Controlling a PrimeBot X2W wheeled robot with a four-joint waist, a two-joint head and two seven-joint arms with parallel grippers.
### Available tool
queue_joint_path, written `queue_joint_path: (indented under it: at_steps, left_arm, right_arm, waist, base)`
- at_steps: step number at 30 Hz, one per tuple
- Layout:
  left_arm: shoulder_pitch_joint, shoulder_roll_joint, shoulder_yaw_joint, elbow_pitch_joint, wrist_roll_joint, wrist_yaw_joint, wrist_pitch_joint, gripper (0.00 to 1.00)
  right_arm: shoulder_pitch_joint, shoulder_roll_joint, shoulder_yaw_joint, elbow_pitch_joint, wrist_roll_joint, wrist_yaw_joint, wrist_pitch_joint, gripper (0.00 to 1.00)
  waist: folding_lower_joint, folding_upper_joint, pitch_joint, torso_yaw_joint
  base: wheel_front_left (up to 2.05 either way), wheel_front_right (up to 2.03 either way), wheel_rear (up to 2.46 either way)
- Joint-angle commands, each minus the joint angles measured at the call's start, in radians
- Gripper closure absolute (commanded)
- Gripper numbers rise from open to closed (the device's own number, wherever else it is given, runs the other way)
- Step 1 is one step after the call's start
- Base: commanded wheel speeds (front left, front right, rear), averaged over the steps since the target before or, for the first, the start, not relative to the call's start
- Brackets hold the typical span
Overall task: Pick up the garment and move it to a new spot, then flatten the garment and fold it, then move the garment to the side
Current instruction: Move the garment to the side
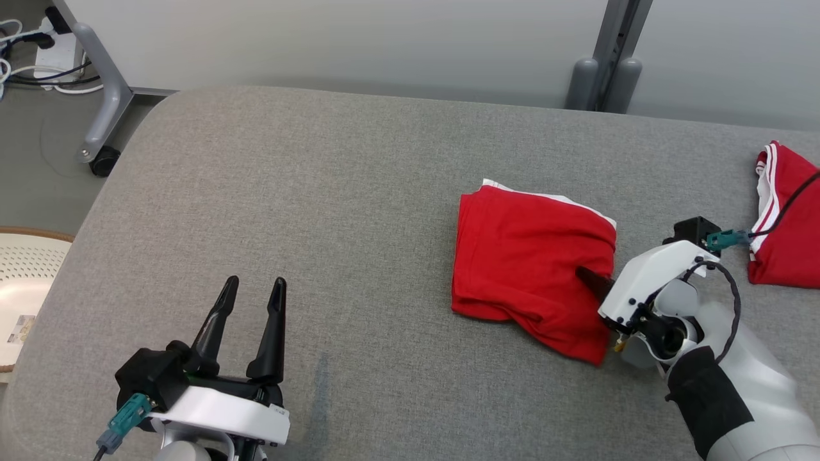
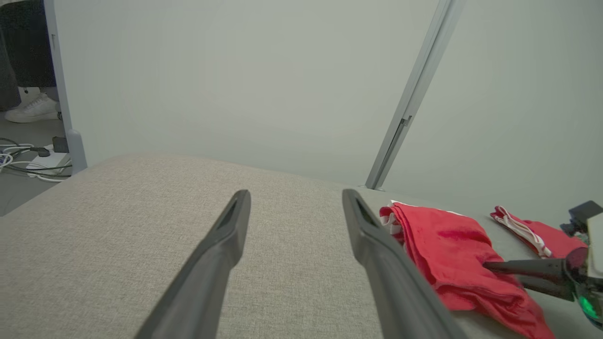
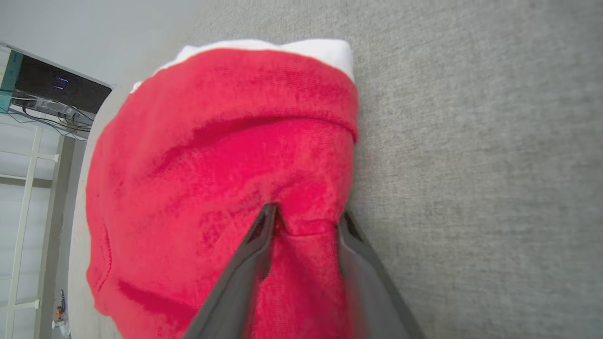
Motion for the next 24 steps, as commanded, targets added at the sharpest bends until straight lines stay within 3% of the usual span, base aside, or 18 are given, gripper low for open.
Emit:
queue_joint_path:
  at_steps: [1,9,17,24]
  left_arm:
    - [-0.013,0.003,0.007,0.002,0.007,-0.004,0.001,0.0]
    - [-0.016,0.003,-0.013,-0.003,0.021,-0.009,0.0,0.0]
    - [-0.073,0.013,-0.071,-0.028,0.004,-0.015,0.005,0.0]
    - [-0.12,0.038,-0.09,-0.031,0.01,-0.017,0.011,0.0]
  right_arm:
    - [0.01,0.001,0.013,-0.016,0.008,0.001,-0.007,1.0]
    - [-0.012,-0.064,0.143,-0.144,-0.02,0.001,-0.091,1.0]
    - [-0.11,-0.238,0.3,-0.281,-0.021,0.0,-0.109,1.0]
    - [-0.213,-0.374,0.372,-0.33,0.019,0.001,-0.098,1.0]
  waist:
    - [0.0,0.0,-0.003,-0.002]
    - [0.0,0.0,-0.005,-0.066]
    - [0.0,0.0,0.087,-0.141]
    - [0.0,0.0,0.17,-0.172]
  base:
    - [0.0,0.0,0.0]
    - [0.0,0.0,0.0]
    - [0.0,0.0,0.0]
    - [0.0,0.0,0.0]
